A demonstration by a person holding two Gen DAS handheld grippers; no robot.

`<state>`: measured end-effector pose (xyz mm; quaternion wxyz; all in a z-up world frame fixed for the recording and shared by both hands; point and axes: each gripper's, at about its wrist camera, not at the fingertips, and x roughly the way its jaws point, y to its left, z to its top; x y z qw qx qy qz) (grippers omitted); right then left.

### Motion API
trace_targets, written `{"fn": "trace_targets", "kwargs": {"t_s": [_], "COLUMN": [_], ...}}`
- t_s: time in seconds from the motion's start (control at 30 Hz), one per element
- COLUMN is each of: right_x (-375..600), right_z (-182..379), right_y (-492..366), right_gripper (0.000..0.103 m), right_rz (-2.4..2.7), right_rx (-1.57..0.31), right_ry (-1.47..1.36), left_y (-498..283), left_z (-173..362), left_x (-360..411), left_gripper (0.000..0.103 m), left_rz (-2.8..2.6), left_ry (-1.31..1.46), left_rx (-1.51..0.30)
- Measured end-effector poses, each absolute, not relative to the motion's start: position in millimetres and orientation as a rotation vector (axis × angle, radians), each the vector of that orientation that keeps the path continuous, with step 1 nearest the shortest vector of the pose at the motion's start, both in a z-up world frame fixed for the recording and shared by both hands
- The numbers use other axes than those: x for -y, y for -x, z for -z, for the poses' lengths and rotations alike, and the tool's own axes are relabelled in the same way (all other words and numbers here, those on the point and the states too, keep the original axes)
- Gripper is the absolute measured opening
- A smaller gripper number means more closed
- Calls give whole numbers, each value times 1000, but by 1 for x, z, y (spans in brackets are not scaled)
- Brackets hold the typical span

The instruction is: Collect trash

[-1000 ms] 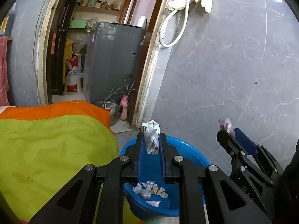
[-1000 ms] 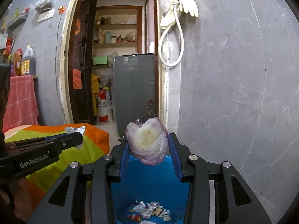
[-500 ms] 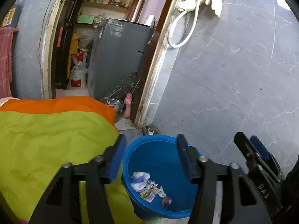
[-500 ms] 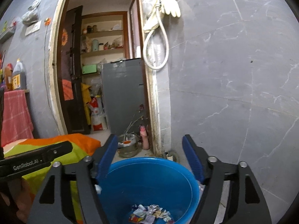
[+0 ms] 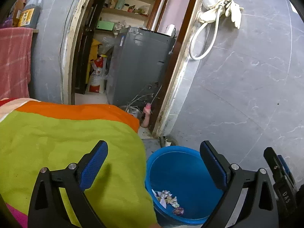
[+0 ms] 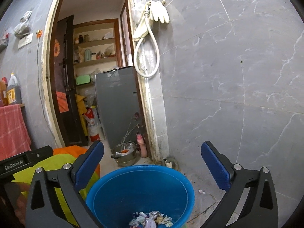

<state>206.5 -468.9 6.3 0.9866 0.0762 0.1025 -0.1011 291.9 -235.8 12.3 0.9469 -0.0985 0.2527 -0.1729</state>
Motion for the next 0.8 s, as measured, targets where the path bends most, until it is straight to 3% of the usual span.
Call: {"fn": "trace_targets", "kwargs": {"t_s": [0.8], "right_x": [436], "right_z": [-48], "right_y": [-149], "right_gripper": [103], "right_rz": [168], "right_rx": [-161], "right_ry": [-107], "left_y": [-228], "left_z": [-46], "left_x": [200], "left_gripper": [99], "left_rz": [286], "left_ry": [143], "left_rx": [-428]}}
